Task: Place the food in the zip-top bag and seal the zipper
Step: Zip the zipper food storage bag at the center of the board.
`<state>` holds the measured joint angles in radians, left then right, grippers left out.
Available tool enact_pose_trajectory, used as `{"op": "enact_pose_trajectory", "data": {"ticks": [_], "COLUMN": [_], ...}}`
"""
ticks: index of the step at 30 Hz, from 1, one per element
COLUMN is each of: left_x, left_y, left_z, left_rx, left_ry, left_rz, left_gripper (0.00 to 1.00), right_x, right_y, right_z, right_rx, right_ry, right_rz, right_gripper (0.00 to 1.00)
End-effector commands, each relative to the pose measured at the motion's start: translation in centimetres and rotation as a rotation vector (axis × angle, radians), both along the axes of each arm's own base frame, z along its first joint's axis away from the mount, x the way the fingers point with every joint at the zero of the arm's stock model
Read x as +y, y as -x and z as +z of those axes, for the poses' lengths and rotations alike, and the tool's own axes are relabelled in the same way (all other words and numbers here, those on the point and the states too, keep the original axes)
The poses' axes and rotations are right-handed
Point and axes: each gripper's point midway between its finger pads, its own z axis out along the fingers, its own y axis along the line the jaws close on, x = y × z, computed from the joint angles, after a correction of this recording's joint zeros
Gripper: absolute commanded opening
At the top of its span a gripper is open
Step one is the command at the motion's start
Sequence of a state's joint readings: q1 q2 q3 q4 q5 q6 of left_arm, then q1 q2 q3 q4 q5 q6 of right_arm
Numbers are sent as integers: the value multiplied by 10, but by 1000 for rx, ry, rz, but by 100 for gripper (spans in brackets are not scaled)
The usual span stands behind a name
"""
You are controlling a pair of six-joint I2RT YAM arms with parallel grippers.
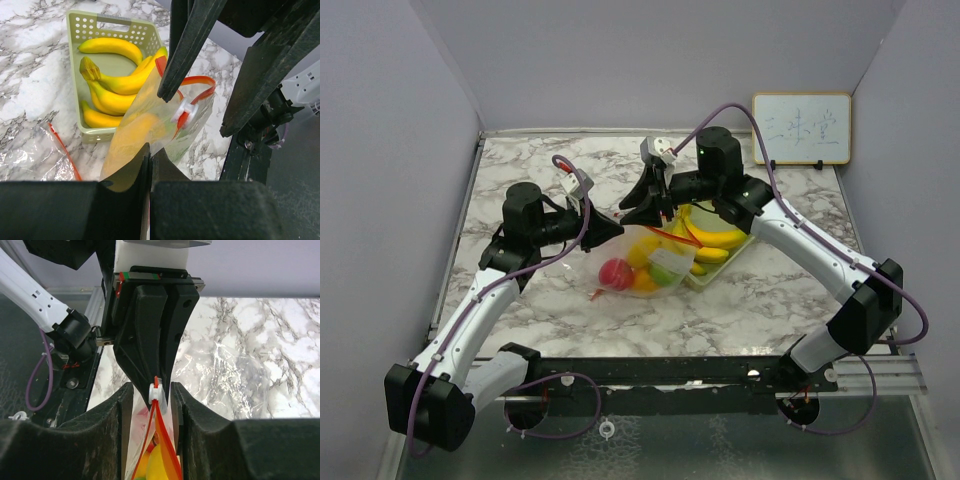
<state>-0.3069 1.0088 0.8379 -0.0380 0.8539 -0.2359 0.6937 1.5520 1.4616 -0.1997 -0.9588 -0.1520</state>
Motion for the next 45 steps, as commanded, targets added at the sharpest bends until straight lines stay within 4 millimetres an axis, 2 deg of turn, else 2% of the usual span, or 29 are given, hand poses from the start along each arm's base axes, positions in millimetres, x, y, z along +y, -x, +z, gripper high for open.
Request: {"op": "enact_pose_trajectory", "data": {"ticks": [1,6,12,17,23,27,31,36,38,40,43,45], "left_x": [-1,-1,3,10,15,20,18,9,10,16,35,44], "left_y": [3,5,4,2,1,-1,-4,-5,-11,-24,-51,-62], "left_z": [18,18,20,21,29,27,26,28,29,28,26,34], "left_rx": [-40,-36,-44,-49,-65,-63,-58,-54,-56,-58,-44,-64], "left_ry": [26,26,21,15,27,15,24,60,52,31,-14,-19], "left_rz": [-33,-34,-15,11,23,49,42,-32,-7,69,257,325], "left_gripper": [0,0,0,0,0,0,0,0,0,0,0,0], "right_x": [6,6,1,-13,-29,-40,-41,-23,-18,-17,-27,-34], "right_y": [-3,-6,-11,-17,-26,-28,-16,1,0,-2,-3,-5], "right_z": [4,5,-4,-7,-29,-34,-18,7,2,-12,-24,-24], "right_rx": [27,26,28,-36,-50,-43,-47,19,66,105,101,72], "right_ry": [-1,3,54,81,155,181,126,17,36,84,141,149], "right_rz": [10,-5,-51,-145,-240,-274,-237,-96,-75,-81,-125,-174], "right_gripper": [33,18,4,2,2,2,2,2,2,2,2,2]}}
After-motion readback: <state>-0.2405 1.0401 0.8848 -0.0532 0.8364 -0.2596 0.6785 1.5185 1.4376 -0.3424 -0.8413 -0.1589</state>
